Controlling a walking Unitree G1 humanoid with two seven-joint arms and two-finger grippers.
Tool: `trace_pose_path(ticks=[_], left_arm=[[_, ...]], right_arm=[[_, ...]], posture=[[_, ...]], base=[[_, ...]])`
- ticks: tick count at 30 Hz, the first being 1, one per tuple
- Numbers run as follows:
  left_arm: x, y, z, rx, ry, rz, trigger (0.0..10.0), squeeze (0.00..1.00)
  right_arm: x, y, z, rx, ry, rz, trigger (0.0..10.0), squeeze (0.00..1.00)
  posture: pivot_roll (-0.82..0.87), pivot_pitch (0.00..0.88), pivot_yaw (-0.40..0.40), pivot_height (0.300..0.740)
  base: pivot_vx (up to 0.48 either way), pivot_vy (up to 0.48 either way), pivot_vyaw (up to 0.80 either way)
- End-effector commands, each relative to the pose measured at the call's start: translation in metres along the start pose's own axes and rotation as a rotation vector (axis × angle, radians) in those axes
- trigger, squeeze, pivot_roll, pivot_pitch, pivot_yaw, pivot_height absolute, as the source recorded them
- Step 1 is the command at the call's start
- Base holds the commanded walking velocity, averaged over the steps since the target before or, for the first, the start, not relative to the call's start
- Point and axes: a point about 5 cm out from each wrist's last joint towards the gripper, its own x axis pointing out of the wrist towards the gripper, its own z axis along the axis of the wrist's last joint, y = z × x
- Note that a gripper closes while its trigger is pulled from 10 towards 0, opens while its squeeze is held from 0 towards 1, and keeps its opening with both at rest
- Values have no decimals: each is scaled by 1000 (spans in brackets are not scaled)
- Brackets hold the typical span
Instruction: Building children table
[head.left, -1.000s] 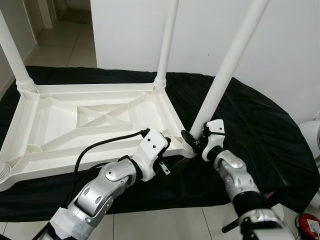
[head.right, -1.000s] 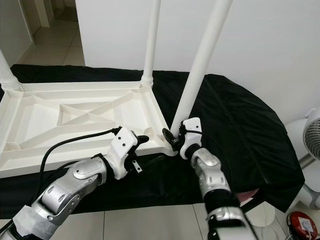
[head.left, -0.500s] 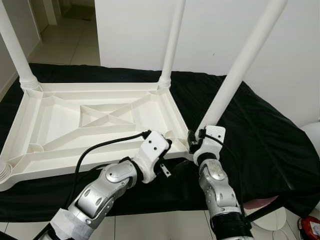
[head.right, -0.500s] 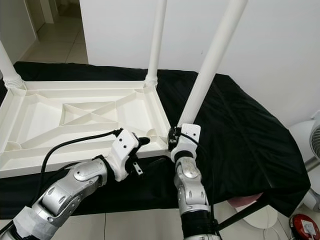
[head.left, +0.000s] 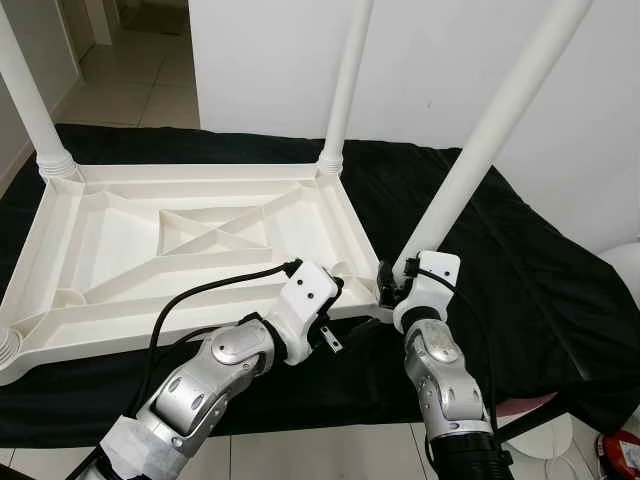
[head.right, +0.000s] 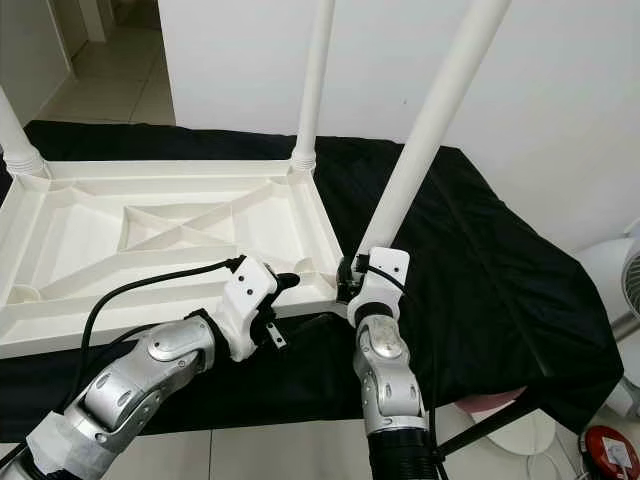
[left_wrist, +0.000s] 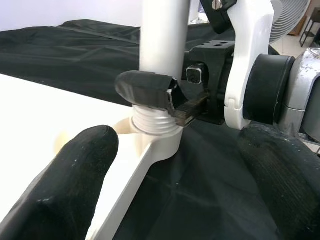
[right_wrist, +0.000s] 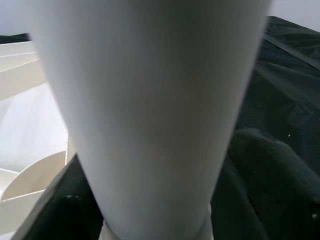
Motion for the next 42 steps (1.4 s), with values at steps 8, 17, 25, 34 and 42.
trace_pose_path(ticks=[8, 17, 25, 34, 42], left_arm=[[1, -7, 2, 2, -8, -134, 10000, 0], [0, -6, 3, -3, -10, -124, 10000, 0], [0, -3, 5, 0, -13, -122, 10000, 0], [1, -3, 7, 4, -16, -125, 10000, 0], [0, -2, 8, 6, -19, -124, 10000, 0]], right_arm=[[-6, 0, -2, 30, -1, 172, 10000, 1000], [-2, -25, -4, -129, -21, 365, 10000, 0], [9, -35, -4, -194, -11, 547, 10000, 0], [23, -26, 2, -208, -25, 668, 10000, 0], [33, -20, -4, -230, -3, 740, 1961, 0]], posture=[[-4, 0, -115, 740], [-8, 0, -104, 740], [-12, 0, -90, 740], [-6, 0, -85, 740], [8, 0, -85, 740]], base=[[0, 0, 0], [0, 0, 0], [0, 0, 0], [0, 0, 0], [0, 0, 0]])
